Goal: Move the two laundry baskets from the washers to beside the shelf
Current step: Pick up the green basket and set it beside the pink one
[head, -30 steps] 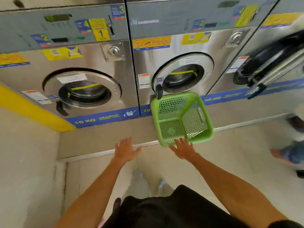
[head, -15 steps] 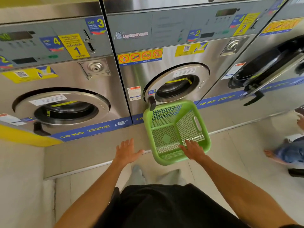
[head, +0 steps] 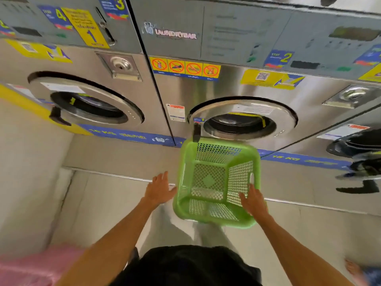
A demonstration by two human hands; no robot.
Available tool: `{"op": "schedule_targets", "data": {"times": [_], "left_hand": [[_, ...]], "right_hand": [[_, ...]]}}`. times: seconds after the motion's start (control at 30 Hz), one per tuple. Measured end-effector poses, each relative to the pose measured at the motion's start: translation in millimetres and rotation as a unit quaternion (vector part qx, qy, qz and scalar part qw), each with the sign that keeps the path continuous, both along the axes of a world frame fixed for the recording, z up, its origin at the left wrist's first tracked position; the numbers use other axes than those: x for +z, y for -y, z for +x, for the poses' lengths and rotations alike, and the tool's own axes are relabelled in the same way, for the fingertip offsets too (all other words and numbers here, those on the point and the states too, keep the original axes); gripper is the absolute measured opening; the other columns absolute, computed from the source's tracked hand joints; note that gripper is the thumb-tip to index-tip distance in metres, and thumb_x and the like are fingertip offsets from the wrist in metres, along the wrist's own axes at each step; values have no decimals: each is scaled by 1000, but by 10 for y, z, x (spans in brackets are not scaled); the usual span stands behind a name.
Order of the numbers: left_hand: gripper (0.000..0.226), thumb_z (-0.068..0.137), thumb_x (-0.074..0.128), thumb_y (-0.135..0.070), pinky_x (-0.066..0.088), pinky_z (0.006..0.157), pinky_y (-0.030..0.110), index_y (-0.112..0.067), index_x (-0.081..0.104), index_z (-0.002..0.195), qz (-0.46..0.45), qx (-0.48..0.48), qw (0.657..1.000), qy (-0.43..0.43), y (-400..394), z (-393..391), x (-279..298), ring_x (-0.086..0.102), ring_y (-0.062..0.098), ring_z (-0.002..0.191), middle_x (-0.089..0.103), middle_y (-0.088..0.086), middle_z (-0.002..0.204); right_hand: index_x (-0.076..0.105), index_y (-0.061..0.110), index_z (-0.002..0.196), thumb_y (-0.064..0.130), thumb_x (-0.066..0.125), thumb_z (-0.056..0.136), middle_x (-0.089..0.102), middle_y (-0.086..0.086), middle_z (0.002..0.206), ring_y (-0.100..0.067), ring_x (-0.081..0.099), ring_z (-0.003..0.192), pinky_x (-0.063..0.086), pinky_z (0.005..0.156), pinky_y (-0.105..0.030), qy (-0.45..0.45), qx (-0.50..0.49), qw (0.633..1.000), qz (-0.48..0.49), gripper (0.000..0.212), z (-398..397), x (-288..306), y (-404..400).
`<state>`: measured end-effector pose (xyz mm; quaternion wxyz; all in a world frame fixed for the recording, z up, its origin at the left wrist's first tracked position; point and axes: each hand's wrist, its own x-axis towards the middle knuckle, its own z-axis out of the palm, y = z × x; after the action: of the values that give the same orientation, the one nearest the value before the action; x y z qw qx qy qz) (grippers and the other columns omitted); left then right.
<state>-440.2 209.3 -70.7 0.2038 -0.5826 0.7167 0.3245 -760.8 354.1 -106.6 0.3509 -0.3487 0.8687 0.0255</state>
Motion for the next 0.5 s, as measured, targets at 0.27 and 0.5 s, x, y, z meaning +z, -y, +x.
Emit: {"op": "schedule_targets", "data": {"times": [0.27,0.5], "left_hand": [[81,95,56,-41,40,106,52,-9,13,156,26,91,995,9,-143,-419,-606,39,38,136,34,17,153],[84,95,59,-32,39,107,52,-13,7,158,6,161,987,-26,-30,-608,-1365,41,40,135,33,18,153]], "right_hand": [[30,-4,137,25,62,89,56,-34,119,-49,55,111,46,89,-51,-5,-45,999,6,64,-671,-529,162],[24,5,138,22,59,87,58,-31,116,-46,62,98,53,82,-52,-1,-78,997,-4,64,-814,-1173,246]]}}
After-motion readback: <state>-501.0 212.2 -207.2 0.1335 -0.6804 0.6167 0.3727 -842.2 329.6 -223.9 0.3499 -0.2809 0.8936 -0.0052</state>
